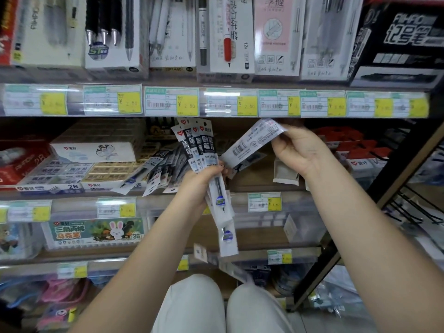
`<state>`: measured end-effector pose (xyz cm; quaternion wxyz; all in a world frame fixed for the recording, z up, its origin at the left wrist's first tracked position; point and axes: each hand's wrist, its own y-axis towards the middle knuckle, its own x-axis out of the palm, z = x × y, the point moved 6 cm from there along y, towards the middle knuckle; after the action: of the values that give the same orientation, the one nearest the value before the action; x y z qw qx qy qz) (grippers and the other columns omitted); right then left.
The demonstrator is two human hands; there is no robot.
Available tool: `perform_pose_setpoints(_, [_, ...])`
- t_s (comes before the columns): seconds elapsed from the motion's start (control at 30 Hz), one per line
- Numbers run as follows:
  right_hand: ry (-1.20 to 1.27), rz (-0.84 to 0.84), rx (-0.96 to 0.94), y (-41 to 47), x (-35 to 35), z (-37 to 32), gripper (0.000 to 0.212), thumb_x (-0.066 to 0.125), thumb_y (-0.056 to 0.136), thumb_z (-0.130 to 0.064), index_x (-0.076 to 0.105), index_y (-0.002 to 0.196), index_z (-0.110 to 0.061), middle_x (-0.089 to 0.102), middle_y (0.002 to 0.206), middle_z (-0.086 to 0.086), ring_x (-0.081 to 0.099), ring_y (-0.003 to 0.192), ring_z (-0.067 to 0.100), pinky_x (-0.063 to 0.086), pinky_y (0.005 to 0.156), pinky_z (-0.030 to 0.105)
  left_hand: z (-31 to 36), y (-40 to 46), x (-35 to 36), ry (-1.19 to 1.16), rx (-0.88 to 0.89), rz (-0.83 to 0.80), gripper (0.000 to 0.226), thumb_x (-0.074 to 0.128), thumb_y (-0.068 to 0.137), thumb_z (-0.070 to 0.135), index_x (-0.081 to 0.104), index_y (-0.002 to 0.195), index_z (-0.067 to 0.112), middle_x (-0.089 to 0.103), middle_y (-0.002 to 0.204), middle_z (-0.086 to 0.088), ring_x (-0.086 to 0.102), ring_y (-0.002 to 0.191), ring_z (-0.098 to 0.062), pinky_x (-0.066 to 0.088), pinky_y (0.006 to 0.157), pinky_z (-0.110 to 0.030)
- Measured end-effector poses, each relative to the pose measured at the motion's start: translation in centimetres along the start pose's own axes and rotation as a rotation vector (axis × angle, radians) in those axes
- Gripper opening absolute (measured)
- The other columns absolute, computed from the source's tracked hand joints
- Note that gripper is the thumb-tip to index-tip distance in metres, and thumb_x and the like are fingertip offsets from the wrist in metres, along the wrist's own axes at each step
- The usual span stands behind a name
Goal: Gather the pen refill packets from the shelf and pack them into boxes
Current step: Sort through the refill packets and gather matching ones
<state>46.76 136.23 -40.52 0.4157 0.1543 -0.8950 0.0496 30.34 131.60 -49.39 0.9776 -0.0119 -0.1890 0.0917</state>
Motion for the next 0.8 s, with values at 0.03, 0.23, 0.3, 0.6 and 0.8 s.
perform_pose_setpoints(0.03, [0.024,0.022,-0.007,0.1,-0.2,0.0,0.020,0.053,0.072,0.011,0.061,0.089,0.005,0.071,0.075,0.017,0.072,0.067,0.021,0.058,0.058,0.023,-0.1,0.2,0.0,0.008,-0.012,0.012,0.008,0.055,0.090,0.004,0.063,0.092,0.005,0.069,0.082,-0.004,0.066,0.081,-0.014,0.053,0.063,-0.023])
perform_pose_setpoints(0.23, [0.066,0.191,-0.002,0.9,-1.8,0.5,0.017,0.039,0.092,0.012,0.055,0.088,0.008,0.068,0.067,0.020,0.070,0.059,0.022,0.057,0.055,0.022,-0.3,0.4,0.0,-0.023,-0.057,0.077,0.008,0.062,0.086,0.008,0.068,0.081,0.011,0.072,0.078,-0.003,0.065,0.078,-0.018,0.050,0.076,-0.033])
perform_pose_setpoints(0.3, [0.099,0.211,-0.018,1.0,-1.8,0.7,0.016,0.040,0.092,0.013,0.055,0.088,0.007,0.067,0.067,0.019,0.069,0.056,0.021,0.056,0.051,0.022,-0.1,0.3,0.2,-0.047,-0.057,0.076,0.005,0.066,0.083,0.009,0.066,0.088,0.010,0.071,0.081,-0.006,0.066,0.076,-0.018,0.051,0.074,-0.033])
perform_pose_setpoints(0.6, [0.140,0.354,-0.039,0.6,-0.6,1.7,0.015,0.045,0.090,0.015,0.054,0.086,0.004,0.056,0.085,0.021,0.061,0.070,0.026,0.053,0.043,0.023,2.5,-0.6,2.0,0.251,0.167,0.002,0.022,0.062,0.085,0.000,0.067,0.081,0.021,0.068,0.085,0.003,0.064,0.087,-0.015,0.049,0.088,-0.033])
perform_pose_setpoints(0.8, [0.141,0.377,-0.073,0.6,-0.1,2.1,0.029,0.046,0.090,0.013,0.064,0.069,0.004,0.054,0.089,0.016,0.058,0.075,0.024,0.056,0.051,0.022,2.7,-0.6,3.1,0.333,0.198,-0.027,0.020,0.064,0.085,0.004,0.065,0.079,0.023,0.066,0.084,0.005,0.062,0.083,-0.009,0.049,0.085,-0.030])
